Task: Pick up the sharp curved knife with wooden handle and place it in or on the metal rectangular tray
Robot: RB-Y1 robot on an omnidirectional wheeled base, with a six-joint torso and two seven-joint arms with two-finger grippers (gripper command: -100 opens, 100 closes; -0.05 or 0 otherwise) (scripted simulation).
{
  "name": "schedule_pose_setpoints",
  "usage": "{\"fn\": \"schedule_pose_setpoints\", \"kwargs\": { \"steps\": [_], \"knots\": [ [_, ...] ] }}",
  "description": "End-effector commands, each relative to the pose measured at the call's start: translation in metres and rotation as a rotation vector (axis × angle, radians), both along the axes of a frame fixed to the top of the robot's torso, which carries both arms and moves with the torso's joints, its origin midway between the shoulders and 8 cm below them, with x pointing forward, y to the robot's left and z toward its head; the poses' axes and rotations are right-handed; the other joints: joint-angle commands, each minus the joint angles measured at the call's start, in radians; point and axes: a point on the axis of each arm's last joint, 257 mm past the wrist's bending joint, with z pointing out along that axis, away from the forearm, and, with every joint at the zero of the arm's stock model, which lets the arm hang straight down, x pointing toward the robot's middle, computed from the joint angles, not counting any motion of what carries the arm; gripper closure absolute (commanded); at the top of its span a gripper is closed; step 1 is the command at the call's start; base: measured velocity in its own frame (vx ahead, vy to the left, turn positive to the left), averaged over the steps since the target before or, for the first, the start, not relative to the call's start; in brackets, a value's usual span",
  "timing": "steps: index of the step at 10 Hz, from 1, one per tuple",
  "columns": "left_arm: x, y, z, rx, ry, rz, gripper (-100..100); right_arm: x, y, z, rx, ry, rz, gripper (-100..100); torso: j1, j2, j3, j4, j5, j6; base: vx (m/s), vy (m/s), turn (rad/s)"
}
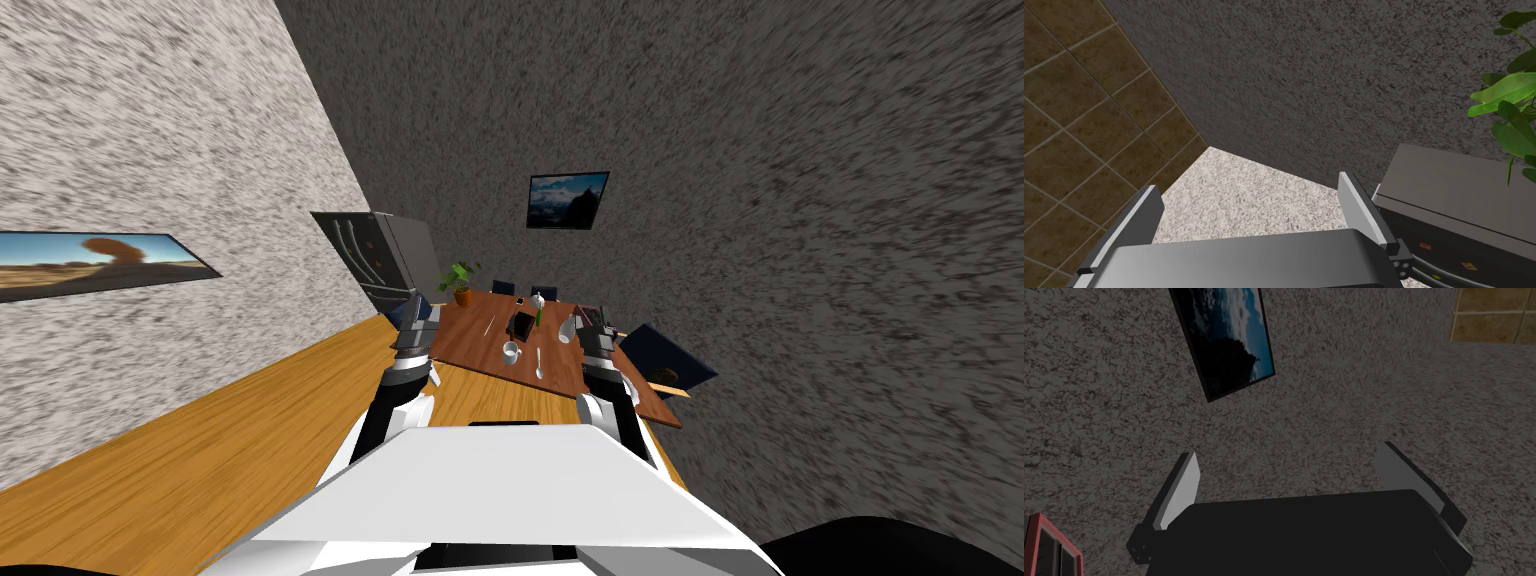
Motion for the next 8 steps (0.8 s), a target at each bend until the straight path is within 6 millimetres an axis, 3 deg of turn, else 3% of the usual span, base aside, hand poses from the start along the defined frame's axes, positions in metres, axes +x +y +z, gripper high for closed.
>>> {"fn": "schedule_pose_setpoints", "kwargs": {
  "steps": [1,4,8],
  "knots": [
    [0.000,0.000,0.000,0.000,0.000,0.000,0,0.004,0.001,-0.006,-0.043,0.020,0.002,-100,0.000,0.000,0.000,0.000,0.000,0.000,-0.041,0.038,0.007],
    [0.000,0.000,0.000,0.000,0.000,0.000,0,0.016,-0.004,-0.029,-0.161,0.086,-0.019,-100,0.005,0.005,0.003,0.001,0.001,0.000,-0.079,0.084,0.025],
    [0.000,0.000,0.000,0.000,0.000,0.000,0,0.034,-0.025,-0.068,-0.352,0.192,-0.099,-100,0.008,0.003,0.002,0.001,0.002,0.000,-0.047,0.140,0.056]
  ]
}}
